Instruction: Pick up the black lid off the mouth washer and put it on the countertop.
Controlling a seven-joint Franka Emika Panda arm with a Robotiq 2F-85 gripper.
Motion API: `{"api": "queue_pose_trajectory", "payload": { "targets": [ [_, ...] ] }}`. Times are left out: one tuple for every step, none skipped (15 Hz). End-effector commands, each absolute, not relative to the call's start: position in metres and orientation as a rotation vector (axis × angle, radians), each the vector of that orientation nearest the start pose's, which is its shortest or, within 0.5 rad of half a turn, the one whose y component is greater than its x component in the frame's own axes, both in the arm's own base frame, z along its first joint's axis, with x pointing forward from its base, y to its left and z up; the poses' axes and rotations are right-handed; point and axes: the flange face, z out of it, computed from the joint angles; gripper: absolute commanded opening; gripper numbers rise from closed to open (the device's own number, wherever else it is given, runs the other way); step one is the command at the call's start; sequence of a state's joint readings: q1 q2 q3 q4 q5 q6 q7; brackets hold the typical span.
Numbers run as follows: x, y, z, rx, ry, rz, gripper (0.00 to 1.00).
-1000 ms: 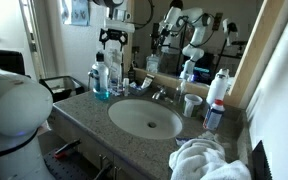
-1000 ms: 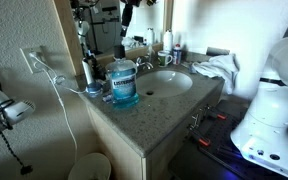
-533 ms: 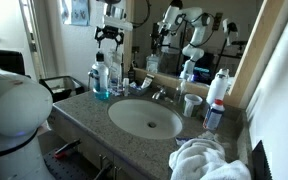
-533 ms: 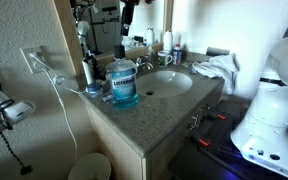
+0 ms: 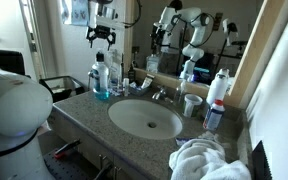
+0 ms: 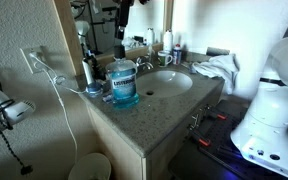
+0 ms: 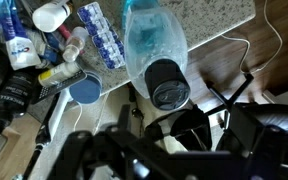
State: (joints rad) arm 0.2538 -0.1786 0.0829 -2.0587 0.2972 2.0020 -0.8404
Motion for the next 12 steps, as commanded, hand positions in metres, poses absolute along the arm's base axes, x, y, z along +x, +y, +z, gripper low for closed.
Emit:
{"api": "queue_pose_trajectory", "payload": {
  "targets": [
    [0.471, 0.194, 0.524, -2.529, -1.503, -0.277, 1.00],
    [0.470, 0.196, 0.522, -2.539, -1.512, -0.274, 1.00],
    [0.470, 0.197, 0.520, -2.550, -1.521, -0.271, 1.00],
    [0.469, 0.198, 0.518, -2.554, -1.527, -0.265, 1.00],
    [0.469, 0.199, 0.515, -2.562, -1.533, -0.261, 1.00],
    [0.469, 0.200, 0.513, -2.570, -1.535, -0.251, 1.00],
    [0.468, 0.201, 0.511, -2.574, -1.540, -0.244, 1.00],
    [0.468, 0.201, 0.509, -2.576, -1.543, -0.240, 1.00],
    [0.468, 0.202, 0.508, -2.577, -1.549, -0.237, 0.96],
    [0.468, 0.202, 0.507, -2.580, -1.555, -0.239, 0.72],
    [0.468, 0.203, 0.507, -2.580, -1.556, -0.243, 0.71],
    [0.469, 0.203, 0.506, -2.582, -1.557, -0.246, 0.68]
  ]
}}
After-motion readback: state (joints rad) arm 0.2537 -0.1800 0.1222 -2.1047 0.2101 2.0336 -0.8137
